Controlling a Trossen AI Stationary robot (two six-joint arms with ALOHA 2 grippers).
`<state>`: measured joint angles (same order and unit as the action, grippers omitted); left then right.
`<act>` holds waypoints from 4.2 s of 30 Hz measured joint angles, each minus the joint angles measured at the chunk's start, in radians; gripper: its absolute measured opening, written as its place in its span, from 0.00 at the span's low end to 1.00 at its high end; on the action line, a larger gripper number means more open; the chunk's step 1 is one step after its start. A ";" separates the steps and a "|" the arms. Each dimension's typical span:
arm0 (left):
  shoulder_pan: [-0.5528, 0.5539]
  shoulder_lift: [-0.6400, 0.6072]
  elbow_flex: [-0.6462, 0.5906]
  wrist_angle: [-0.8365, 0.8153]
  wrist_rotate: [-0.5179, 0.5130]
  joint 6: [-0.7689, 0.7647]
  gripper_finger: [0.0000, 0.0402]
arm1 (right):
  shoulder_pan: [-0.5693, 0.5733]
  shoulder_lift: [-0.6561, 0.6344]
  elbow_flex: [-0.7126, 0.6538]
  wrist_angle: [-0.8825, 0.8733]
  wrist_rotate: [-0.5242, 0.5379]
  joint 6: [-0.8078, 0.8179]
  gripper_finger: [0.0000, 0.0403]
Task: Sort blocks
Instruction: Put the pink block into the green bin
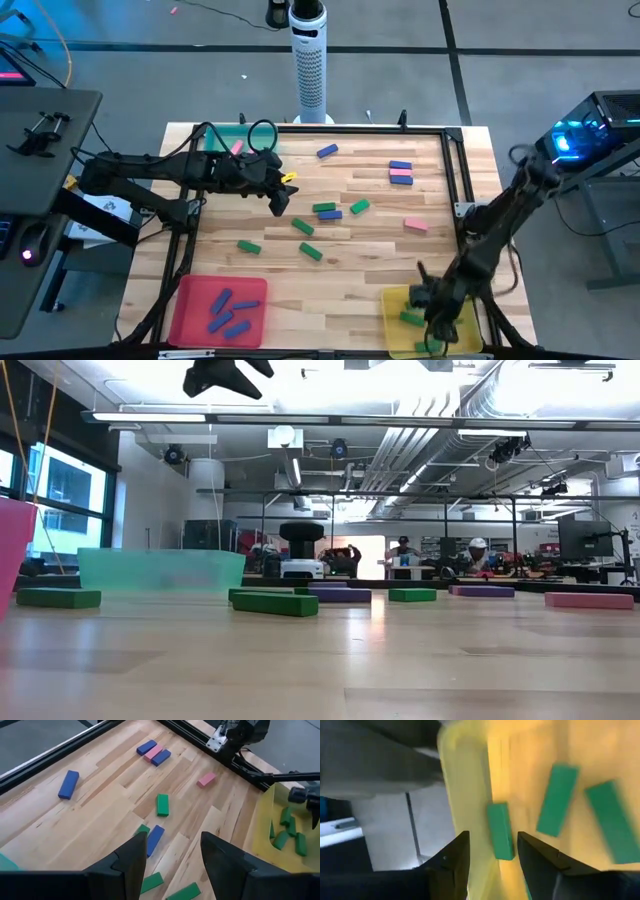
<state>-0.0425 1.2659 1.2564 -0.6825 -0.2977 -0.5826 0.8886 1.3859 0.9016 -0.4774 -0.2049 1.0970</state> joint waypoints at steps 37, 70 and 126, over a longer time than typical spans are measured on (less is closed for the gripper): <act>0.001 0.000 0.000 0.008 -0.076 -0.035 0.43 | -0.973 -0.087 -0.404 -0.167 0.216 -0.762 0.40; 0.024 0.521 0.000 1.376 0.289 0.165 0.50 | -0.908 -0.447 0.034 0.617 0.297 -0.758 0.12; 1.063 0.579 0.000 -0.297 0.308 0.595 0.25 | -1.004 -0.274 0.033 0.400 0.519 -0.420 0.40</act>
<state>1.0201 1.8449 1.2560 -0.9798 0.0105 0.0120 -0.1151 1.1115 0.9348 -0.0778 0.3139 0.6768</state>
